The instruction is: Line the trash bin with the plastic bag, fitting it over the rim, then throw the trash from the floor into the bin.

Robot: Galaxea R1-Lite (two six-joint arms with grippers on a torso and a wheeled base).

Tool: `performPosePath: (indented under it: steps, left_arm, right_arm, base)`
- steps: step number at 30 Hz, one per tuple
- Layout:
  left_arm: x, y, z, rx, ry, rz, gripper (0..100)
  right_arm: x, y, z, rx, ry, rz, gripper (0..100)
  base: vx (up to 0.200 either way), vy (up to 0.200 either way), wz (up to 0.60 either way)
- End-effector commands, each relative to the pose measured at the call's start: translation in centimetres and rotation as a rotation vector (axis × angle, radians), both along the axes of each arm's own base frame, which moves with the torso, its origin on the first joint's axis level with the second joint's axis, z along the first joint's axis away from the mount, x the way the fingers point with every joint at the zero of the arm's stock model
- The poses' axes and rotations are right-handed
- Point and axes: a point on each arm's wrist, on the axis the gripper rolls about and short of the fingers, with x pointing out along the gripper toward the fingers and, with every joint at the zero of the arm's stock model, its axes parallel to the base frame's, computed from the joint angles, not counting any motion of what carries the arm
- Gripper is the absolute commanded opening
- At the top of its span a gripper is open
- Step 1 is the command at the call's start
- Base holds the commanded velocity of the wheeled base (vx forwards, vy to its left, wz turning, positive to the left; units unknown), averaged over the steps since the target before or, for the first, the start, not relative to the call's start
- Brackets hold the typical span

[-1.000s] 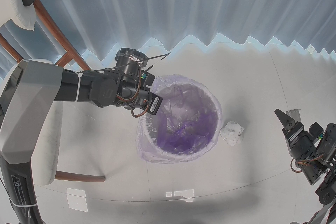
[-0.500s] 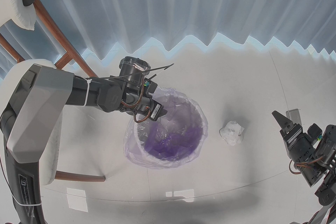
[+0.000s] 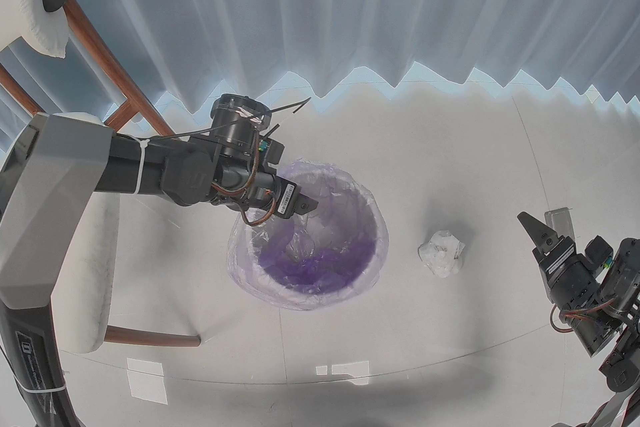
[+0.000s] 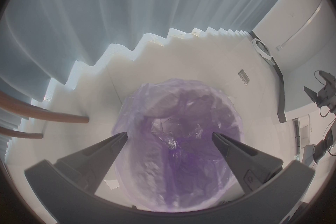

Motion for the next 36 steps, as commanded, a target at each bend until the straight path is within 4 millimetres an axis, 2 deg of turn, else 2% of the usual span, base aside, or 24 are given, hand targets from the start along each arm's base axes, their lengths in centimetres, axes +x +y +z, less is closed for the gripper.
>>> performPosePath:
  steps: [1, 4, 7, 10, 11, 13, 15, 16, 17, 18, 19, 20, 22, 25, 29, 31, 32, 36]
  left_arm:
    - [-0.2, 1.7, 0.4, -0.018, -0.027, 0.033, 100]
    - [0.4, 1.3, 0.3, -0.044, -0.084, 0.037, 100]
    - [0.1, 1.0, 1.1, -0.061, -0.110, 0.032, 100]
    - [-0.8, 1.0, 2.7, -0.083, -0.135, 0.029, 100]
    - [-1.9, 0.9, 4.1, -0.117, -0.147, 0.031, 100]
    - [-2.7, 0.9, 5.0, -0.150, -0.148, 0.038, 100]
    - [-5.6, 1.3, 7.3, -0.234, -0.144, 0.065, 100]
    - [-6.7, 1.6, 7.9, -0.249, -0.142, 0.071, 100]
    - [-6.7, 1.6, 7.9, -0.249, -0.142, 0.071, 100]
    - [-9.2, 2.7, 8.3, -0.259, -0.126, 0.076, 100]
    - [-10.4, 3.5, 8.1, -0.251, -0.114, 0.079, 100]
    - [-10.6, 3.5, 8.0, -0.252, -0.112, 0.080, 100]
    - [-13.5, 5.7, 6.2, -0.218, -0.052, 0.100, 100]
    - [-16.1, 7.0, 5.0, -0.230, -0.015, 0.111, 100]
    - [-17.6, 7.6, 3.5, -0.322, 0.049, 0.169, 100]
    - [-17.7, 7.7, 3.2, -0.333, 0.057, 0.177, 100]
    - [-18.2, 7.8, 2.4, -0.392, 0.081, 0.198, 100]
    - [-19.8, 8.4, 1.7, -0.429, 0.071, 0.186, 100]
  right_arm:
    - [0.1, 0.1, 0.0, -0.002, -0.001, 0.005, 100]
    - [-0.1, 0.4, 0.1, -0.002, -0.004, 0.025, 100]
    - [-0.6, 1.3, 0.0, -0.007, -0.001, 0.076, 100]
    - [-0.2, 2.0, 0.3, -0.005, -0.014, 0.109, 100]
    - [0.7, 2.6, 0.5, -0.004, -0.022, 0.143, 100]
    - [1.4, 3.1, 0.5, -0.009, -0.006, 0.169, 100]
    - [3.2, 4.1, 0.6, -0.038, 0.045, 0.235, 100]
    - [3.7, 4.5, 0.9, -0.053, 0.062, 0.254, 100]
    - [3.7, 4.5, 0.9, -0.053, 0.062, 0.254, 100]
    - [4.8, 5.2, 1.2, -0.093, 0.133, 0.297, 100]
    - [5.4, 5.6, 1.1, -0.116, 0.183, 0.319, 100]
    - [5.5, 5.6, 1.1, -0.118, 0.190, 0.322, 100]
    - [7.4, 6.9, 0.9, -0.162, 0.313, 0.367, 100]
    - [10.0, 8.5, 1.4, -0.169, 0.328, 0.373, 100]
    - [12.4, 10.8, 0.1, -0.237, 0.379, 0.409, 100]
    - [12.5, 11.0, 0.0, -0.248, 0.382, 0.415, 100]
    - [13.6, 11.9, -0.7, -0.308, 0.392, 0.439, 100]
    - [14.3, 13.4, -2.4, -0.414, 0.465, 0.488, 100]
  base:
    - [0.000, 0.000, 0.00]
    - [0.000, 0.000, 0.00]
    - [0.000, 0.000, 0.00]
    - [0.000, 0.000, 0.00]
    - [0.000, 0.000, 0.00]
    - [0.000, 0.000, 0.00]
    - [0.000, 0.000, 0.00]
    - [0.000, 0.000, 0.00]
    - [0.000, 0.000, 0.00]
    - [0.000, 0.000, 0.00]
    - [0.000, 0.000, 0.00]
    - [0.000, 0.000, 0.00]
    - [0.000, 0.000, 0.00]
    - [0.000, 0.000, 0.00]
    - [0.000, 0.000, 0.00]
    - [0.000, 0.000, 0.00]
    - [0.000, 0.000, 0.00]
    - [0.000, 0.000, 0.00]
